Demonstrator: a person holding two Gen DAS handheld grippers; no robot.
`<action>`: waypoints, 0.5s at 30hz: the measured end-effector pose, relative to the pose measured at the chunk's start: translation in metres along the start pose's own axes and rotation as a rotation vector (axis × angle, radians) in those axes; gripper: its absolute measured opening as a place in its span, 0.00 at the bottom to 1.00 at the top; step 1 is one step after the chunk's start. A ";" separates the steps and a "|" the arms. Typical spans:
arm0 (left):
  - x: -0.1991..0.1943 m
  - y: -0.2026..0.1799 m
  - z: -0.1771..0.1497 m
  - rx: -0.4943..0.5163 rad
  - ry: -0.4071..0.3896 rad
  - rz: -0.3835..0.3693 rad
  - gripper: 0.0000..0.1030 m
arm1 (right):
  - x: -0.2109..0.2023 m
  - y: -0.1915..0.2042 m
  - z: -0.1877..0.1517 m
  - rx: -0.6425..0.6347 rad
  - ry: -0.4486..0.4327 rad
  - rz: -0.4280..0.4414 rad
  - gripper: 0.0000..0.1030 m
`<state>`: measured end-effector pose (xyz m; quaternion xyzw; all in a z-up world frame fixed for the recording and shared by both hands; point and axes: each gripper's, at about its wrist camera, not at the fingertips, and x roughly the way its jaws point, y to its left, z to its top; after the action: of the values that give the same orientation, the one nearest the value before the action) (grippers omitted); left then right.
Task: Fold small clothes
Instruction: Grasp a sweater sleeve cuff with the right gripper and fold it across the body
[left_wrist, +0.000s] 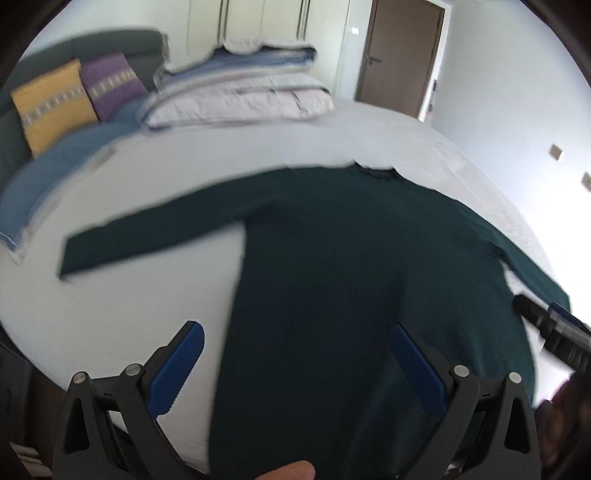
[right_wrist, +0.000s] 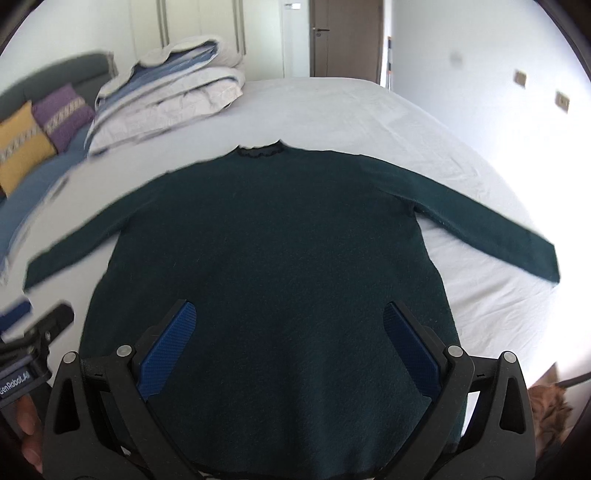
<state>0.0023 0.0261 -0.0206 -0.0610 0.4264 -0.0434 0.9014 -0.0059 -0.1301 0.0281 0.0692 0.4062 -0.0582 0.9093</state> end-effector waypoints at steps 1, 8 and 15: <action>0.004 0.002 -0.001 -0.020 0.030 -0.040 1.00 | 0.001 -0.019 0.004 0.044 -0.010 0.011 1.00; 0.030 0.015 -0.004 -0.159 0.122 -0.169 1.00 | 0.018 -0.234 0.004 0.561 -0.074 0.019 0.87; 0.042 -0.001 0.001 -0.146 0.075 -0.159 1.00 | 0.046 -0.397 -0.034 0.930 -0.102 -0.039 0.77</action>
<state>0.0297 0.0195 -0.0521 -0.1583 0.4555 -0.0861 0.8718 -0.0645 -0.5166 -0.0603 0.4588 0.2932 -0.2547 0.7992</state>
